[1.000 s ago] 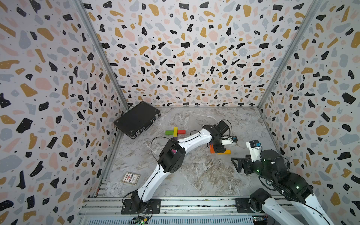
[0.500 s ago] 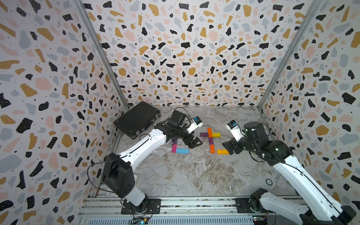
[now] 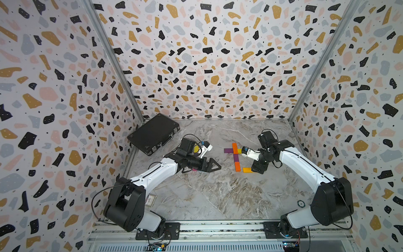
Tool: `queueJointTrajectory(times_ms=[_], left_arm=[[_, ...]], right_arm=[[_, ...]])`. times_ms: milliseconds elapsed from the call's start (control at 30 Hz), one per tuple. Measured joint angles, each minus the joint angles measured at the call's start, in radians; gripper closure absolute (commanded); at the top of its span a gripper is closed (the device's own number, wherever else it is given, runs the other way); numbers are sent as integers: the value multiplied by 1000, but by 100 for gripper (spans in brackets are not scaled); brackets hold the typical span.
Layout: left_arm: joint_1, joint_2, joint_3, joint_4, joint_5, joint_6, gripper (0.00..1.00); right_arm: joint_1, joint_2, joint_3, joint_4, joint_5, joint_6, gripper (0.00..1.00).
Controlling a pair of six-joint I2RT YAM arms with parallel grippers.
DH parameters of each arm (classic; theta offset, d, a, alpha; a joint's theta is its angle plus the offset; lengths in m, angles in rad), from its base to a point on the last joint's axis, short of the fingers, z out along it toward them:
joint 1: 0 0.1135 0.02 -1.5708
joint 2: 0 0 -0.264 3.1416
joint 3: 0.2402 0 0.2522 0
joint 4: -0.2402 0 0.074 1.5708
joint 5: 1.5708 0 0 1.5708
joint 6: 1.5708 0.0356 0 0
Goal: Assemble the letter t with building blocks
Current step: Assemble the building block at the center of the board.
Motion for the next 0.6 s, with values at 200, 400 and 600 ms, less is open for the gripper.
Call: queueJointTrajectory(times_ms=[200, 400, 600], left_arm=[[9, 45, -18, 62, 23, -70, 1], [27, 58, -11, 61, 25, -71, 0], [34, 73, 0, 60, 25, -68, 0]], right_arm=[[0, 91, -9, 26, -31, -58, 29], [0, 153, -8, 54, -46, -88, 37], [10, 175, -29, 110, -30, -91, 41]])
